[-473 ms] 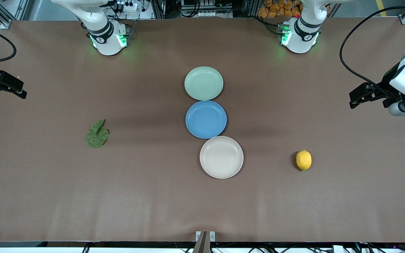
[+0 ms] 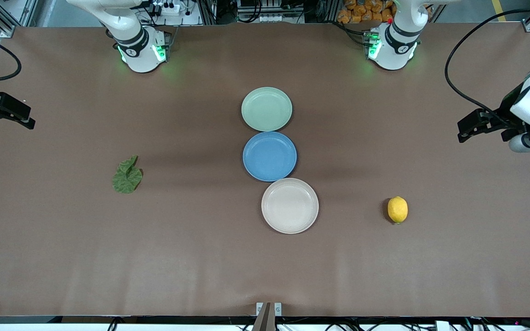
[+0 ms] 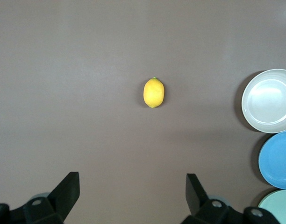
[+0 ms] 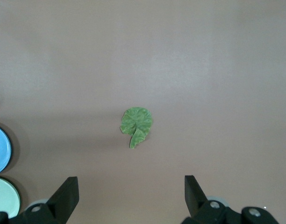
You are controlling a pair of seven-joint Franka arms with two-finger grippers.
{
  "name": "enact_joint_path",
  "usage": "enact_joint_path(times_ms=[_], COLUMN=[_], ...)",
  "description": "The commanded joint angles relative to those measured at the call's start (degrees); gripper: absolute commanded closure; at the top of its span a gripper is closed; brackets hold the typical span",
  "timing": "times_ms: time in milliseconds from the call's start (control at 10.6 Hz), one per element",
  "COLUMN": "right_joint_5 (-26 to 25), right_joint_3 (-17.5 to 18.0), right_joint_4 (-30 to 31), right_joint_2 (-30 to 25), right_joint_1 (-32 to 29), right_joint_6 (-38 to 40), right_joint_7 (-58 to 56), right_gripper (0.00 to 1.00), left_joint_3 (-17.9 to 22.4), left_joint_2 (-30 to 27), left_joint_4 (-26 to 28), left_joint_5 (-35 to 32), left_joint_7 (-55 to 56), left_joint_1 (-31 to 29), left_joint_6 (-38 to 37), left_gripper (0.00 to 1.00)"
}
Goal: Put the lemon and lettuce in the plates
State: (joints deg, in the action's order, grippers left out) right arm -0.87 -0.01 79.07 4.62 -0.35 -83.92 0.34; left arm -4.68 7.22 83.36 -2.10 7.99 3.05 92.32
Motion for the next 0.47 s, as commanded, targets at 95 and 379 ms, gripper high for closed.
enact_joint_path(times_ms=[95, 379], right_joint_5=[1.05, 1.49], right_joint_3=[0.10, 0.18], right_joint_4=[-0.23, 0.82], right_joint_2=[-0.40, -0.31], right_joint_1=[-0.44, -1.23], right_joint_6=[0.69, -0.54], right_joint_7=[0.01, -0.07], right_gripper=[0.00, 0.00], left_joint_3=[0.11, -0.06], left_joint_2=[10.06, 17.89], left_joint_4=[0.31, 2.67], left_joint_5=[1.05, 1.05], left_joint_7=[-2.18, -2.18], left_joint_1=[0.21, 0.64], left_joint_6=[8.98, 18.03], left_gripper=[0.00, 0.00])
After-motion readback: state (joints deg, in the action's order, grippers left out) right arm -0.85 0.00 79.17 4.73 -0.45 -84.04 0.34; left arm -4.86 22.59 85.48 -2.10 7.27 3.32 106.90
